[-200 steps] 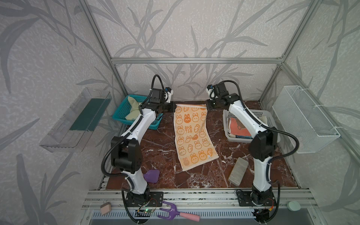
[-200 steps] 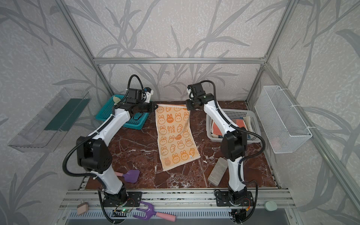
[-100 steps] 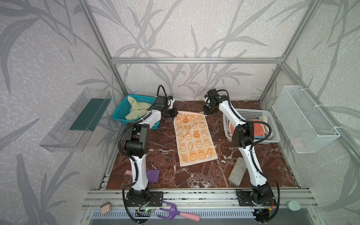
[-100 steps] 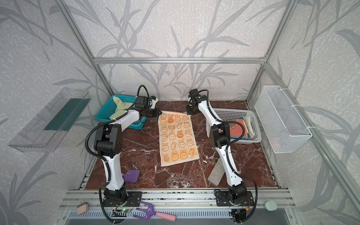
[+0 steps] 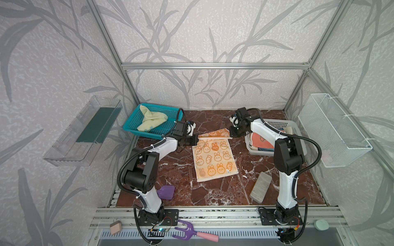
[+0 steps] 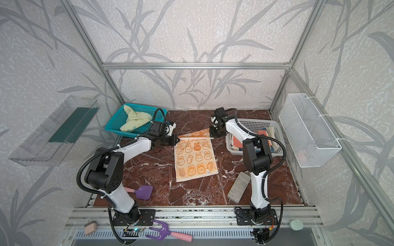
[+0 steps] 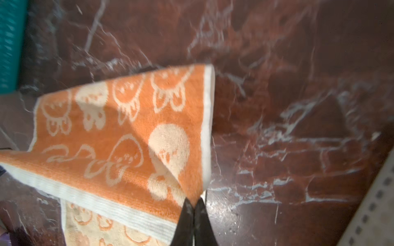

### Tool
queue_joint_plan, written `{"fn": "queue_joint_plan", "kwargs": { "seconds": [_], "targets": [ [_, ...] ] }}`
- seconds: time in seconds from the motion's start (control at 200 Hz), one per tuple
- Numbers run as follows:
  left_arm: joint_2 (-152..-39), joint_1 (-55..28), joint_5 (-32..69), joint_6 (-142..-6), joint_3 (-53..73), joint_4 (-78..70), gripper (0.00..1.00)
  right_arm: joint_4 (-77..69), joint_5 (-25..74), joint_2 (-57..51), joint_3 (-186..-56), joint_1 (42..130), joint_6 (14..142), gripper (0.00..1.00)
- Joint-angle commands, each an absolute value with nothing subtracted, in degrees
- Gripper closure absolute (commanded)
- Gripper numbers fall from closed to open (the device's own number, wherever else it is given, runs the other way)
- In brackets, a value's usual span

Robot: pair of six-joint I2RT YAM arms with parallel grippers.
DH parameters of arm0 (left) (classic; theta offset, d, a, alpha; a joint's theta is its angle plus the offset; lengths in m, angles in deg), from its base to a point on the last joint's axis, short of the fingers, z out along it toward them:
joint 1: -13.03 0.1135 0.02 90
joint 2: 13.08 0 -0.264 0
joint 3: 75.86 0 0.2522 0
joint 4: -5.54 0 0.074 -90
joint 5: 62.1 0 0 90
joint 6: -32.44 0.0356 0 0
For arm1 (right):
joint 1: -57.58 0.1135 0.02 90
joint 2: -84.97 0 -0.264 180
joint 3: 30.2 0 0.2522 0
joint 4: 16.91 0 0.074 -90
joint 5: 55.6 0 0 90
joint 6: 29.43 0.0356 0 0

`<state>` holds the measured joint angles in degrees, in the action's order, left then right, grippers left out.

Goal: Fold and stack the towels
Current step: 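Fold the held edge over the towel toward the robot with both grippers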

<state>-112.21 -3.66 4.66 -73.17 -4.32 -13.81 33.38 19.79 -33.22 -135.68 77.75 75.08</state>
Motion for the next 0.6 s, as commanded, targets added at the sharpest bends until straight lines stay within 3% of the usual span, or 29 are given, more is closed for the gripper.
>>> {"fn": "queue_joint_plan", "kwargs": {
  "seconds": [0.0, 0.18, 0.595],
  "targets": [
    [-111.6, -4.36, 8.37, -78.12, -9.73, -10.62, 1.0, 29.04, 17.17, -32.98, -128.27, 78.41, 77.91, 1.0],
    [-112.77, -4.38, 10.84, -77.46, -10.99, -11.02, 1.0, 27.15, 15.84, -35.6, -126.4, 79.29, 78.79, 1.0],
    [-117.53, -0.53, 9.14, -71.95, 1.04, -16.29, 1.0, 35.98, 20.35, -37.26, -141.65, 79.29, 75.13, 1.0]
  ]
}}
